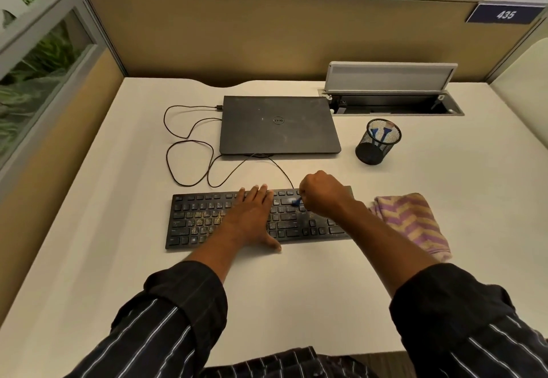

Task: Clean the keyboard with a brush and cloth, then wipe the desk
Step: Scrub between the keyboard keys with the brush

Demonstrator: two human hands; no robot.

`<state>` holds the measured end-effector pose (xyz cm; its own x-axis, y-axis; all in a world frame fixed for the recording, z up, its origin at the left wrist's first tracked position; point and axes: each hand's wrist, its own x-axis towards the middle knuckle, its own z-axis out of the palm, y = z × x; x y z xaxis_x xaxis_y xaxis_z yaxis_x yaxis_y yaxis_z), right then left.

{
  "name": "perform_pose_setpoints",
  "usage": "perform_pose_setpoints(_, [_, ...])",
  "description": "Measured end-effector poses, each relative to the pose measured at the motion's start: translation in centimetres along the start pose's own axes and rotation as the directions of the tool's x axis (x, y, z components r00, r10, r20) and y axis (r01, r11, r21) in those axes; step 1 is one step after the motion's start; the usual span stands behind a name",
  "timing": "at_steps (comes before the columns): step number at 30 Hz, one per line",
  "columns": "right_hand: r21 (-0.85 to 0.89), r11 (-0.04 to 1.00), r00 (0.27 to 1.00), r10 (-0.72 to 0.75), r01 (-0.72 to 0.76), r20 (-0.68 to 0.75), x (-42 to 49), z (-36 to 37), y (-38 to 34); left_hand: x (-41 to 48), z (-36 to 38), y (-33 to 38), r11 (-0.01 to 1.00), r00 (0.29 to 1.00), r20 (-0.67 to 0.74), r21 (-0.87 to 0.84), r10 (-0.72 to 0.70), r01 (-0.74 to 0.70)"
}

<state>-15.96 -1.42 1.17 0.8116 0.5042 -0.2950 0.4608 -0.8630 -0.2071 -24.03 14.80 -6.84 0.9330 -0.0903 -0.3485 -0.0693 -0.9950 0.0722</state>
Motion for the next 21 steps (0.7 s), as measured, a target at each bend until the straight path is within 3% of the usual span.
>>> perform_pose_setpoints(8, [-0.018,0.999,0.995,-0.049,0.047,-0.083,0.6,-0.5,0.2,0.0,-0.2,0.2,1.0,0.999,0.025,0.008,-0.021,0.021])
perform_pose_setpoints(15, [-0.062,0.998,1.0,-0.006,0.007,0.018,-0.3,0.0,-0.2,0.1,-0.5,-0.6,1.0,0.999,0.052,0.012,0.001,-0.002])
perform_pose_setpoints(21, [0.038,0.997,0.994,0.071,-0.068,-0.083,0.2,-0.3,-0.5,0.3,-0.4,-0.9,0.999,0.998,0.051,0.009,0.037,-0.038])
